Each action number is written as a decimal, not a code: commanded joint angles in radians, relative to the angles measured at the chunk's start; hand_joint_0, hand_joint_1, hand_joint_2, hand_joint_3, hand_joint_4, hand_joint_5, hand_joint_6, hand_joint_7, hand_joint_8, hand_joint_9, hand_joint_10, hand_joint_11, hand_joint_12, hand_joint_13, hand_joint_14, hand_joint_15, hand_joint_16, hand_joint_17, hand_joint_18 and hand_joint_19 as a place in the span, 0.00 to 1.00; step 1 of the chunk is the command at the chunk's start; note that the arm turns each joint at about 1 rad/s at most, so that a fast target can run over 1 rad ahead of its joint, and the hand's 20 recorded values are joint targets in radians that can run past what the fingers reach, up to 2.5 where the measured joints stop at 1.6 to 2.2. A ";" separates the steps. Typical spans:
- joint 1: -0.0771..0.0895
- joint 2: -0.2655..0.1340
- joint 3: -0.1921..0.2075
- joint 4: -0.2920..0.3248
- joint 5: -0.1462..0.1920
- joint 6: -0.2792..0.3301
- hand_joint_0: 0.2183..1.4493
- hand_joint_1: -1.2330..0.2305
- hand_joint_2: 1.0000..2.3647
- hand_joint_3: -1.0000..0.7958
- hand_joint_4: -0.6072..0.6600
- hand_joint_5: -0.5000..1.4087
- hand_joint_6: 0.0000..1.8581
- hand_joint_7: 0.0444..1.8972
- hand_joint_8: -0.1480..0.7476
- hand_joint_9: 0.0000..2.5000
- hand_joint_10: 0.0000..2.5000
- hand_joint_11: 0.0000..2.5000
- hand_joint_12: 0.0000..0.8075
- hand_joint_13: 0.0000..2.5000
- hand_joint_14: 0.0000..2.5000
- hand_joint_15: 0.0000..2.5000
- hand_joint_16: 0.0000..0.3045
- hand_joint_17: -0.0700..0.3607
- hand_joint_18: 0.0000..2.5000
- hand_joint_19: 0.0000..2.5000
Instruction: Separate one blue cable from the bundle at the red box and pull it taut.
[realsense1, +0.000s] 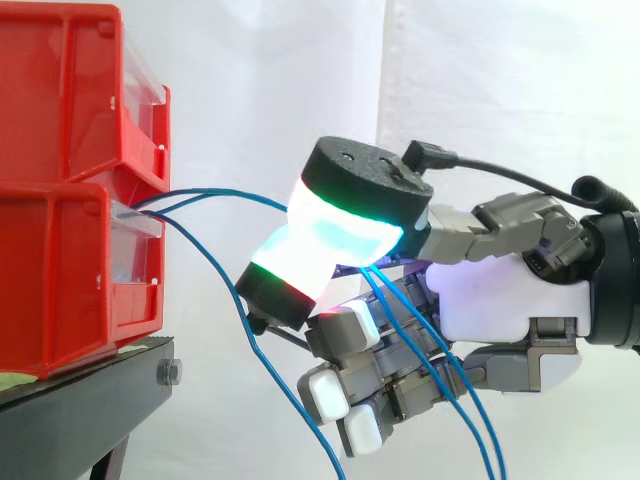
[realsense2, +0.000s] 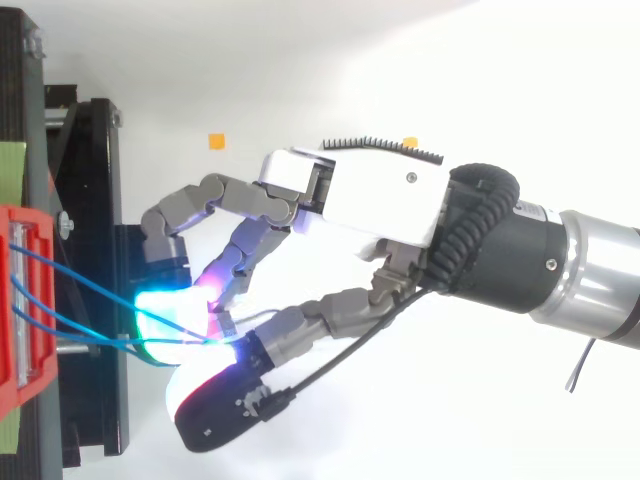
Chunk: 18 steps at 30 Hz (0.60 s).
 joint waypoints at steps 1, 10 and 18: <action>0.000 0.000 0.001 0.001 0.004 0.000 0.25 0.22 0.00 0.28 0.56 0.17 0.49 0.64 0.55 0.46 0.01 0.47 0.52 0.41 0.01 0.30 0.19 0.47 0.35 0.30; 0.000 0.000 -0.001 -0.006 0.001 0.000 0.19 0.39 0.00 0.28 0.58 0.18 0.46 0.60 0.58 0.48 0.01 0.46 0.57 0.43 0.01 0.30 0.22 0.51 0.38 0.30; 0.000 0.000 -0.001 -0.002 0.004 0.000 0.34 0.40 0.00 0.30 0.54 0.18 0.45 0.65 0.53 0.47 0.01 0.47 0.52 0.42 0.01 0.31 0.18 0.46 0.35 0.33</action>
